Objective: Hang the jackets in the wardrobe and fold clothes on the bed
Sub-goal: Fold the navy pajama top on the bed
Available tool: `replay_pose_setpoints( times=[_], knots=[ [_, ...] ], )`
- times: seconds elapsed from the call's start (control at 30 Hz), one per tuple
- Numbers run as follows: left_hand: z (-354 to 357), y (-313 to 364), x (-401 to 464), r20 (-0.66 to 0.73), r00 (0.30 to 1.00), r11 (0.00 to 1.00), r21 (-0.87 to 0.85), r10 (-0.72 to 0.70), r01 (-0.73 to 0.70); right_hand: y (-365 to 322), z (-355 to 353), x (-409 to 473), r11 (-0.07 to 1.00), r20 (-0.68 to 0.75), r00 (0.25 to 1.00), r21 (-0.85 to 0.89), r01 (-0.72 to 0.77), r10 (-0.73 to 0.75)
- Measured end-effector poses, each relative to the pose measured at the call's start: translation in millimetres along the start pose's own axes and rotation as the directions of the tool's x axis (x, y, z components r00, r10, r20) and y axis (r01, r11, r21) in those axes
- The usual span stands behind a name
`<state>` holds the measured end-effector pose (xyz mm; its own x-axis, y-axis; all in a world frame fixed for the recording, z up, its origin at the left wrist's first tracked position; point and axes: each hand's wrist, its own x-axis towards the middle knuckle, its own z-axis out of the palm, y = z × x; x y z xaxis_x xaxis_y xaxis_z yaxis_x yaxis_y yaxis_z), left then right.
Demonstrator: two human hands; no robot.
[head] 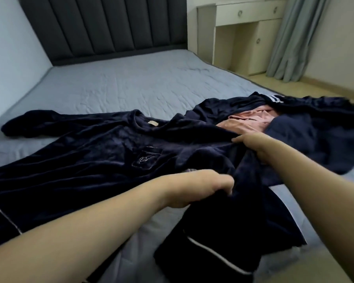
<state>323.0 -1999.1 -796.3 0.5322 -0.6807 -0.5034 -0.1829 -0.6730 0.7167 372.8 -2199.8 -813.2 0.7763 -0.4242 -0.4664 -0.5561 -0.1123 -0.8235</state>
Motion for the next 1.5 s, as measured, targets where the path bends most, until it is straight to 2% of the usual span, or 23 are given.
replay_pose_setpoints(
  times=[0.03,0.07,0.13,0.17,0.27,0.37,0.43,0.5,0.53,0.57,0.63,0.67,0.73,0.8,0.87,0.93,0.97,1.03,1.1,1.23,1.37,1.43,1.5],
  knots=[
    [6.3,4.1,2.0,-0.114,0.993,0.996,-0.081,0.035,-0.044,2.5,-12.5,-2.1,0.999,-0.016,1.0,-0.034,0.017,-0.017],
    [14.1,4.7,2.5,-0.248,0.964,0.995,-0.01,0.092,-0.098,7.9,-23.2,-4.0,0.998,0.002,1.0,-0.068,0.016,-0.016],
    [37.9,-10.0,2.6,-0.372,0.878,0.907,0.397,0.299,-0.141,26.4,-36.9,-14.1,0.991,0.138,0.988,-0.126,-0.049,0.066],
    [52.4,-21.3,3.5,-0.28,0.891,0.842,0.51,0.357,-0.177,37.6,-40.4,-19.3,0.983,0.221,0.968,-0.158,-0.088,0.122],
    [89.4,-55.4,-7.5,0.095,0.972,0.74,0.633,0.216,-0.227,63.6,-44.1,-30.1,0.966,0.34,0.923,-0.24,-0.099,0.18],
    [105.5,-62.6,-9.1,0.02,0.949,0.463,0.87,0.313,-0.171,65.5,-45.6,-31.6,0.976,0.253,0.964,-0.214,-0.031,0.086],
    [96.3,-49.7,-7.2,-0.065,0.873,0.42,0.892,0.484,-0.166,58.2,-43.2,-33.2,0.991,0.22,0.975,-0.137,-0.014,0.044],
    [73.1,-34.0,-6.3,-0.156,0.838,0.667,0.687,0.523,-0.289,47.5,-40.6,-31.6,0.999,0.196,0.98,-0.027,-0.025,0.03],
    [59.5,-26.8,-9.2,-0.162,0.872,0.831,0.422,0.462,-0.362,38.5,-37.8,-32.5,1.0,0.169,0.986,-0.011,-0.005,0.007],
    [46.0,-22.2,-13.2,-0.144,0.904,0.915,0.102,0.402,-0.39,29.0,-34.2,-33.8,1.0,0.134,0.991,-0.001,0.03,-0.03],
    [14.4,-24.2,-20.9,-0.225,0.925,0.853,-0.367,0.306,-0.371,4.8,-25.0,-35.9,0.989,0.106,0.986,0.083,0.122,-0.13],
    [-4.1,-29.6,-22.4,-0.286,0.927,0.767,-0.528,0.243,-0.364,-6.1,-18.3,-38.1,0.971,0.082,0.984,0.196,0.141,-0.159],
    [-44.6,-45.2,-23.2,-0.372,0.921,0.555,-0.745,0.116,-0.371,-15.7,3.0,-28.3,0.953,0.058,0.975,0.228,0.197,-0.216],
    [-85.2,-68.7,-22.5,-0.448,0.893,0.432,-0.815,-0.049,-0.385,-17.5,37.1,-16.9,0.98,0.084,0.982,0.126,0.157,-0.168],
    [-120.7,-102.9,-16.4,-0.5,0.825,0.421,-0.829,-0.263,-0.369,-18.1,77.6,0.7,0.953,-0.007,0.981,-0.24,0.186,-0.194],
    [-144.4,-146.5,-6.8,-0.513,0.736,0.463,-0.833,-0.442,-0.303,-16.6,109.6,15.0,0.746,-0.13,0.928,-0.638,0.192,-0.349],
    [-151.5,-168.2,-2.2,-0.512,0.704,0.488,-0.832,-0.492,-0.265,-14.6,123.7,20.9,0.631,-0.091,0.903,-0.745,0.218,-0.42],
    [-161.6,-202.5,10.0,-0.504,0.698,0.483,-0.838,-0.508,-0.254,-12.1,147.5,36.3,0.449,0.032,0.881,-0.852,0.271,-0.472],
    [-171.2,-222.2,22.3,-0.49,0.724,0.457,-0.848,-0.486,-0.267,-11.9,162.8,49.0,0.369,0.082,0.877,-0.886,0.283,-0.474],
    [-199.9,-237.6,40.8,-0.448,0.775,0.407,-0.872,-0.446,-0.27,-25.4,164.3,59.6,0.456,0.113,0.908,-0.835,0.307,-0.405],
    [-225.6,-236.7,67.7,-0.42,0.786,0.355,-0.894,-0.454,-0.273,-35.2,151.7,69.4,0.698,0.103,0.914,-0.614,0.37,-0.393],
    [-236.7,-226.4,81.1,-0.454,0.763,0.332,-0.885,-0.46,-0.326,-35.6,141.9,76.3,0.721,0.089,0.924,-0.599,0.348,-0.371],
    [-259.4,-215.6,85.9,-0.548,0.717,0.255,-0.836,-0.432,-0.486,-34.1,132.0,84.8,0.685,0.1,0.946,-0.667,0.293,-0.308]
  ],
)
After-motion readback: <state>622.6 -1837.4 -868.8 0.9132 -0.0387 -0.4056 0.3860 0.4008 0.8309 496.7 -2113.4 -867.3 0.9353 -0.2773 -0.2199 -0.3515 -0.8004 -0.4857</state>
